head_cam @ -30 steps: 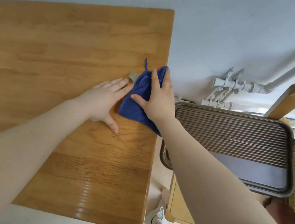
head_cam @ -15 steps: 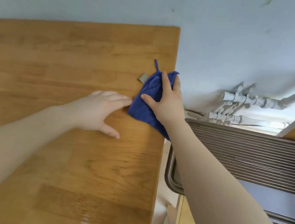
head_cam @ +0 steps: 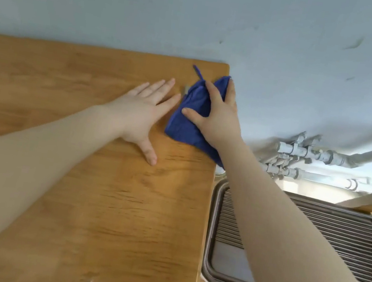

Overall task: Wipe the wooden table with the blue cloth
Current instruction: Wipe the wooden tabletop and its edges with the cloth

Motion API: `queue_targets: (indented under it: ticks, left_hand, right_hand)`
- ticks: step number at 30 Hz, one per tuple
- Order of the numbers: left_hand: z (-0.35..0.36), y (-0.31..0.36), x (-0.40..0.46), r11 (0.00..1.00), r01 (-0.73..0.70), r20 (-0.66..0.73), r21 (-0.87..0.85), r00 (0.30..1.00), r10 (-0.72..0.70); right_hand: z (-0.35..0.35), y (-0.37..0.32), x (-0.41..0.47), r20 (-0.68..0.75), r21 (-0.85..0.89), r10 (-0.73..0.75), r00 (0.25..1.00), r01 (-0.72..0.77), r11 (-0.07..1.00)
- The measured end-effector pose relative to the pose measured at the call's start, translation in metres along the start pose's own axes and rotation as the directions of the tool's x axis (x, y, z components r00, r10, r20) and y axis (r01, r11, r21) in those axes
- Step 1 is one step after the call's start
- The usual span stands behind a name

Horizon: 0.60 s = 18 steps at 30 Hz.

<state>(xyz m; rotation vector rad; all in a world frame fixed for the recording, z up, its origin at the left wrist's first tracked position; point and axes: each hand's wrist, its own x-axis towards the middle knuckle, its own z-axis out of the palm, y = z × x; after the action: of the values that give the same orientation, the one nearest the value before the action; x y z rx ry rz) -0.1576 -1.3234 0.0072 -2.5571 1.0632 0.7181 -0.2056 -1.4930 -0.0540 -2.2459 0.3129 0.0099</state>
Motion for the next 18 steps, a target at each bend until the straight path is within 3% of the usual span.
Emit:
queue_targets:
  ticks: [3, 9, 18]
  left_hand:
    - [-0.006, -0.001, 0.006, 1.000, -0.018, 0.017, 0.009, 1.000, 0.018]
    - [-0.002, -0.003, 0.002, 0.997, -0.060, 0.009, -0.055, 0.998, 0.061]
    - [-0.004, -0.003, 0.001, 0.997, -0.067, -0.002, -0.044, 0.998, 0.067]
  right_hand:
    - [-0.004, -0.001, 0.030, 0.016, -0.031, 0.006, 1.000, -0.006, 0.999]
    - [0.005, 0.009, -0.010, -0.021, 0.004, -0.048, 0.999, 0.048, 0.999]
    - [-0.006, 0.000, 0.048, -0.014, -0.047, 0.010, 1.000, -0.011, 0.999]
